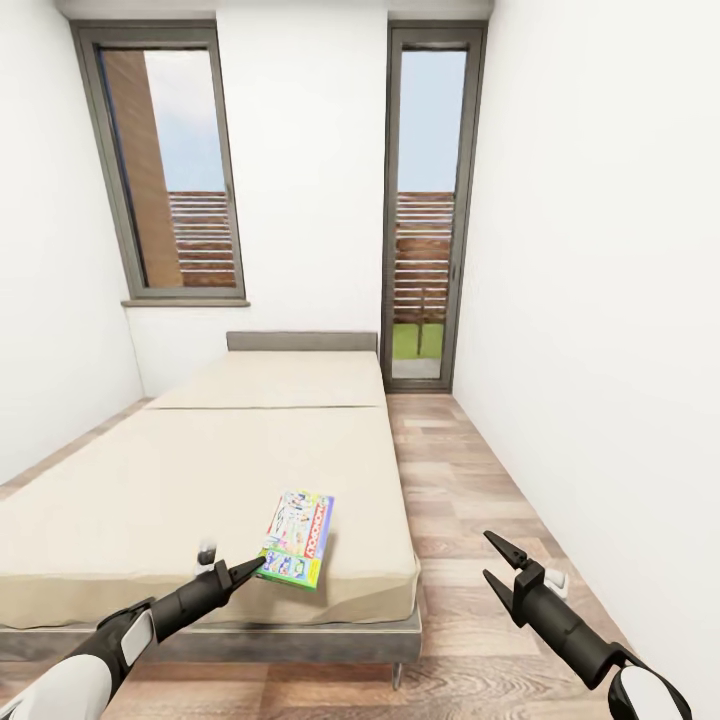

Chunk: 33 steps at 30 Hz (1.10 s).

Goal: Put all the toys in the child's room - the three board games (two on the bed and one on the table), the two jigsaw puzzles on the table, and the tennis ball on the table - inside the toy box on the table in the child's room.

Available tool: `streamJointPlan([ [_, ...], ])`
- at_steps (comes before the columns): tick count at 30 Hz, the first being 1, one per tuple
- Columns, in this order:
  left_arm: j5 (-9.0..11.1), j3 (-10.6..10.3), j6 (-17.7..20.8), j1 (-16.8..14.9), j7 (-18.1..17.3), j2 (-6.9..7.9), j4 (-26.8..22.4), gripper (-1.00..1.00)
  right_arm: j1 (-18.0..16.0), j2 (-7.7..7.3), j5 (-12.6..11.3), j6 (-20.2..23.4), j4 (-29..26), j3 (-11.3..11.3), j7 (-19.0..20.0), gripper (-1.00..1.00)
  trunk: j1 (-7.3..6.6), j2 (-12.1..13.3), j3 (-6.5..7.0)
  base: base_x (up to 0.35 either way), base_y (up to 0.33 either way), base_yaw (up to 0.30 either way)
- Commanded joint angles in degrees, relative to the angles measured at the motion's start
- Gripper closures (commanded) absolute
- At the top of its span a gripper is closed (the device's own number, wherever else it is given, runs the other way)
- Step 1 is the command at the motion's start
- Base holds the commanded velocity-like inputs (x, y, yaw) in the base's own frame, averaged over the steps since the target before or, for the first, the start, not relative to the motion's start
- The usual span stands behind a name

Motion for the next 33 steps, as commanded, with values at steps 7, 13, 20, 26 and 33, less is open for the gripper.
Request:
streamJointPlan([
  [7,-0.56,0.36,0.74,-0.05,-0.79,0.06,-0.15,1.00,-0.04,0.01,0.50,0.29,-0.39,0.26,0.10,-1.00,-1.56,2.79,1.20,0.000,0.000,0.000],
  [13,-0.62,-0.22,2.76,-0.73,-2.42,0.76,-0.60,1.00,-0.04,-0.07,0.66,0.41,-0.65,0.37,-0.22,-1.00,-2.43,4.40,1.92,0.000,0.000,0.000],
  [20,-0.87,-10.77,11.04,-1.00,-16.25,2.25,-11.05,1.00,-0.04,-0.14,0.62,0.45,-0.60,0.38,-0.02,-1.00,-2.87,5.20,2.27,0.000,0.000,0.000],
  [26,-0.76,-17.09,18.68,-1.01,-17.66,5.08,-16.47,1.00,-0.04,-0.59,0.71,0.48,-0.63,0.30,-0.35,-1.00,-4.19,7.61,3.35,0.000,0.000,0.000],
  [33,-0.65,-17.74,27.95,-1.48,-17.66,7.27,-23.38,1.00,-0.04,-0.91,0.92,0.36,-0.95,0.22,-0.71,-1.00,-5.73,10.41,4.61,0.000,0.000,0.000],
])
